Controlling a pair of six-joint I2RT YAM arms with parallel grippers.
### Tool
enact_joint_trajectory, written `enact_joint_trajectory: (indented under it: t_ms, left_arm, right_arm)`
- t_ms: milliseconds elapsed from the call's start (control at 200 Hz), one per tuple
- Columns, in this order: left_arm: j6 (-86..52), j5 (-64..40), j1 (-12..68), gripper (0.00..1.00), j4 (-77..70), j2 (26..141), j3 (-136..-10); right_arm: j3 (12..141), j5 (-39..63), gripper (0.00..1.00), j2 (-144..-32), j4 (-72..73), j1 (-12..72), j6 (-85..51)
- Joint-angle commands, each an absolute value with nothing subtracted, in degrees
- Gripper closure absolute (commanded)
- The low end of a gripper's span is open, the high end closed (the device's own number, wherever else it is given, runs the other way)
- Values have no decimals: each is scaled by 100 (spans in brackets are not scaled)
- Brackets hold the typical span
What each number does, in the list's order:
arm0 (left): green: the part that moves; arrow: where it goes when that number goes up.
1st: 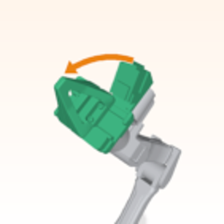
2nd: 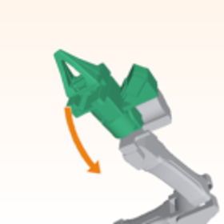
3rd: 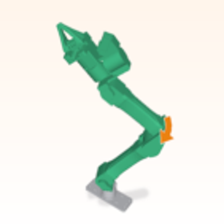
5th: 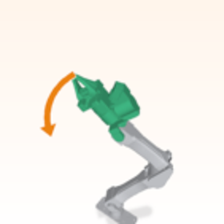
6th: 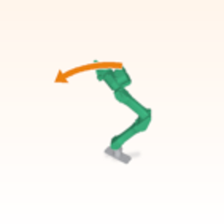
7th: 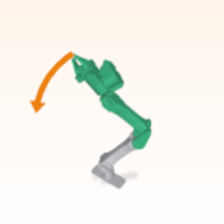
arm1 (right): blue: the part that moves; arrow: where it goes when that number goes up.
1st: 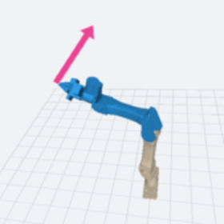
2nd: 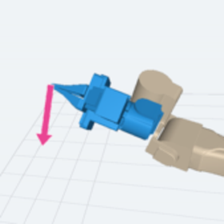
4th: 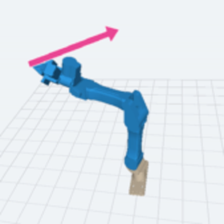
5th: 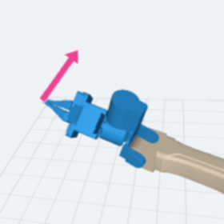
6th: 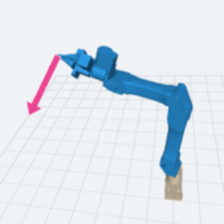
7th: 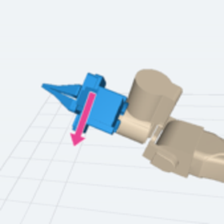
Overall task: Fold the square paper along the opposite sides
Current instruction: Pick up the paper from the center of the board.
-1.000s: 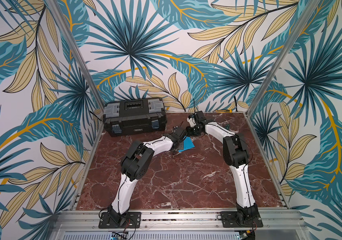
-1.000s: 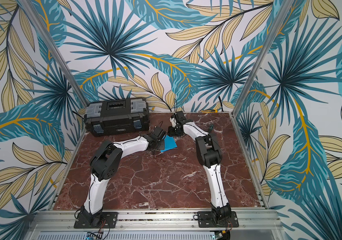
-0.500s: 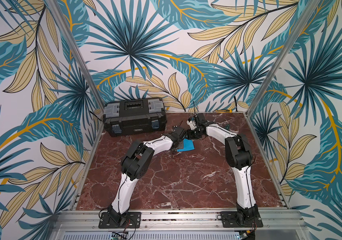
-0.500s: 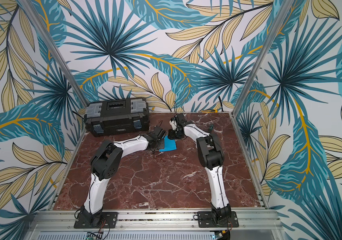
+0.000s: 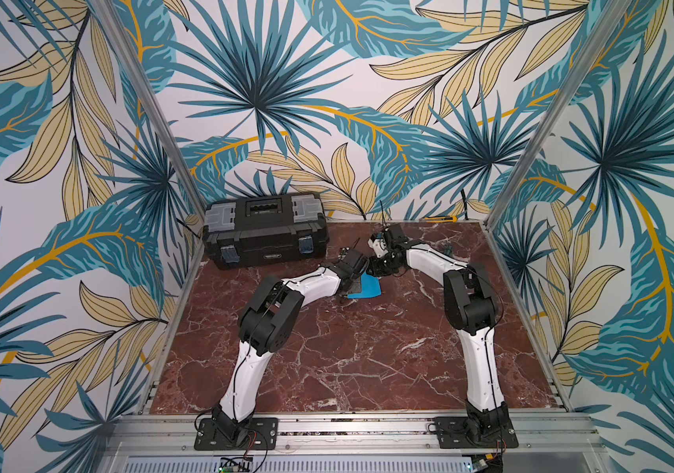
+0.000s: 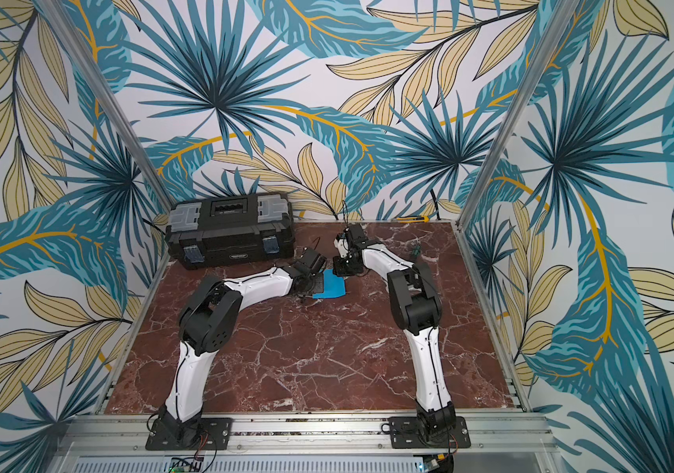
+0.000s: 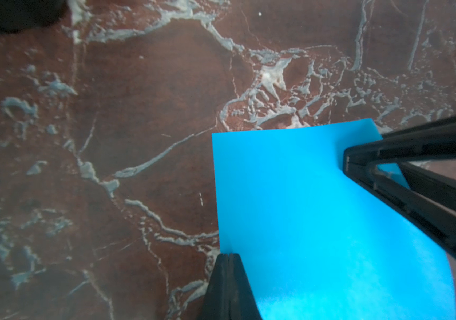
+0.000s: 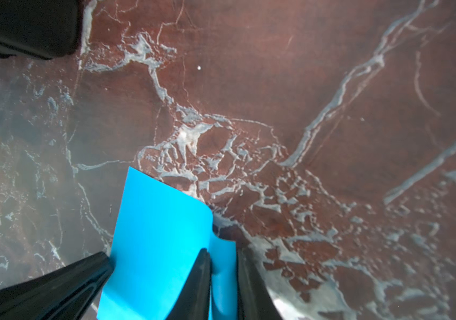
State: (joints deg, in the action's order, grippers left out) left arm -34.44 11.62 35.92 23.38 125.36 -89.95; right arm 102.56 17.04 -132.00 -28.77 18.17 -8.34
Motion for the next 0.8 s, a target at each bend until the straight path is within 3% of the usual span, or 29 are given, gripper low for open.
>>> enact_joint_trajectory:
  t_ms: [0,240,516,606,731,796]
  left_arm:
    - [-3197,1512,3516,100,2609,12357,-8749]
    - [-2452,2084,3446,72,2215,10795,-8248]
    - [-1908,1665,3318,58,2064,10046,-8124]
    - [-1636,711,3052,46,1440,9401,-7560]
    - [-1363,-1647,2489,24,386,8314,-6627]
    - [-1231,-2904,2316,18,28,7825,-6327]
  right_arm:
    - [10035,1771,77,-12902,-3243,1862,-778]
    - [9792,1937,80,-12236,-3234,1851,-729]
    - [9466,2302,80,-11463,-3305,1854,-828]
    - [9257,2368,80,-10773,-3521,1850,-744]
    - [8943,2569,79,-9549,-3774,1855,-729]
    - [8850,2666,78,-8935,-3910,1861,-755]
